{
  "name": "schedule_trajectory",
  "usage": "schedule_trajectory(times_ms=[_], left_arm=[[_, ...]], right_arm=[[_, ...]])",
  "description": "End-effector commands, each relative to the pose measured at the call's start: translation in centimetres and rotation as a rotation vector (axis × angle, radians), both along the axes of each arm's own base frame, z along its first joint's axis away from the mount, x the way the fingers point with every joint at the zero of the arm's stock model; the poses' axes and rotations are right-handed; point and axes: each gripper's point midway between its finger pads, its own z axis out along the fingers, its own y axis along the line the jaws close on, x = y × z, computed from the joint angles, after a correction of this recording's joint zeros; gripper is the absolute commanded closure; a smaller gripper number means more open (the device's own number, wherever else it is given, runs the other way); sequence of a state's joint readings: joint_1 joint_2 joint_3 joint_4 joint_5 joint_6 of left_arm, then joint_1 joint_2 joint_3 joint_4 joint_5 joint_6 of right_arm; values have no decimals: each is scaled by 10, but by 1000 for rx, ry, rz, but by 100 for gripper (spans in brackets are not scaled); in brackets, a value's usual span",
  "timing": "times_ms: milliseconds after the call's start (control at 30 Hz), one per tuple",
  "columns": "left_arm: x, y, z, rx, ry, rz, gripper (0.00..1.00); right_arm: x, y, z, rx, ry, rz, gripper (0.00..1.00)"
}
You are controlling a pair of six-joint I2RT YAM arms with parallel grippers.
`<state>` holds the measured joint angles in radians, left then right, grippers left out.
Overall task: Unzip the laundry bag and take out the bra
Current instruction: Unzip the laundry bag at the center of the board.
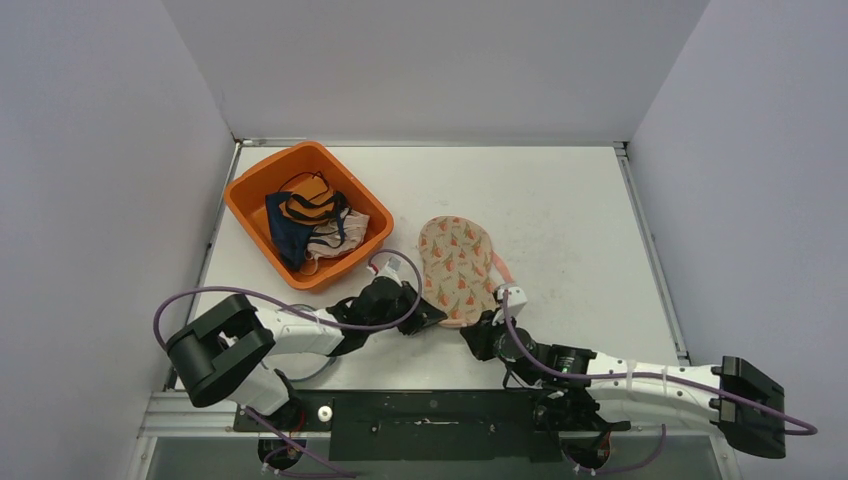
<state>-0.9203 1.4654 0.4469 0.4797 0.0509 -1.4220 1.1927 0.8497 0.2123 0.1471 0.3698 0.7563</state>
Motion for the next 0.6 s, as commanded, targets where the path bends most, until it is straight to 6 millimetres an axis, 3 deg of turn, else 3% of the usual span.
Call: schedule_trajectory(times_ms=[0,133,333,567], left_arm=[[7,6,1,108,-68,-43,100],[8,15,-2,208,-103,-91,100],[25,41,1,355,-156,-116,100],[42,56,3,427,-145,-116,100]], right_arm=[[12,-29,1,2,-7,-168,95],[9,-36,3,22,-7,-184,95],[3,-32,1,2,-5,-144,95],[-1,-10,3,29,-23,-82,95]])
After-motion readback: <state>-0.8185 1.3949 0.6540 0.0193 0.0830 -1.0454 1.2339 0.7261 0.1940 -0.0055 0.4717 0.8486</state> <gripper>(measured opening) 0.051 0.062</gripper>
